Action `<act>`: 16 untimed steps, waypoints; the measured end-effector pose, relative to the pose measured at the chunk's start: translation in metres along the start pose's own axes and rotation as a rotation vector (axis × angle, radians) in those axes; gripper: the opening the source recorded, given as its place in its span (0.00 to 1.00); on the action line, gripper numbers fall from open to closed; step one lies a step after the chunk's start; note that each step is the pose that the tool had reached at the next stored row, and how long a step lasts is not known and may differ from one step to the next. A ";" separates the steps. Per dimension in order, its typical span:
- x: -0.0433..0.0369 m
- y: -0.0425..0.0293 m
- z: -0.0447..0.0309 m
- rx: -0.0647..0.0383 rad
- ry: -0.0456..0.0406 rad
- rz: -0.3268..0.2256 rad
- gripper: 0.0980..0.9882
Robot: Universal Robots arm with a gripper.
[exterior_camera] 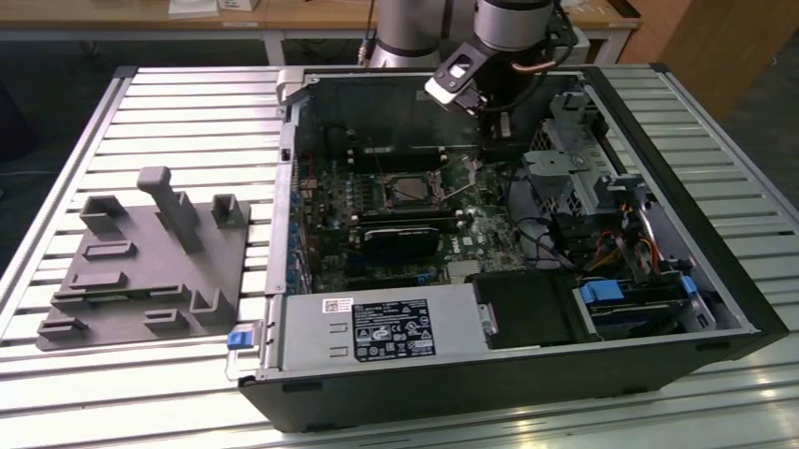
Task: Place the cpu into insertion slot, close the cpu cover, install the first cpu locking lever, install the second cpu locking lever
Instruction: 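Close the cpu cover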
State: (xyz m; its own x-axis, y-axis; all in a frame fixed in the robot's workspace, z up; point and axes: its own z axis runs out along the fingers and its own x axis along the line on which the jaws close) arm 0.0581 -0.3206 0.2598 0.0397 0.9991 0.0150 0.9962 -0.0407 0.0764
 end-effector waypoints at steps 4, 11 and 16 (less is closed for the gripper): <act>0.0002 0.0057 0.0055 0.008 -0.0001 0.000 0.01; 0.0002 0.0089 0.0169 0.018 -0.0006 0.000 0.01; 0.0001 0.0094 0.0241 0.023 -0.0009 0.000 0.01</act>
State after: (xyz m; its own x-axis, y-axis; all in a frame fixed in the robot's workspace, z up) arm 0.0693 -0.3206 0.2365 0.0400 0.9991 0.0141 0.9978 -0.0407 0.0531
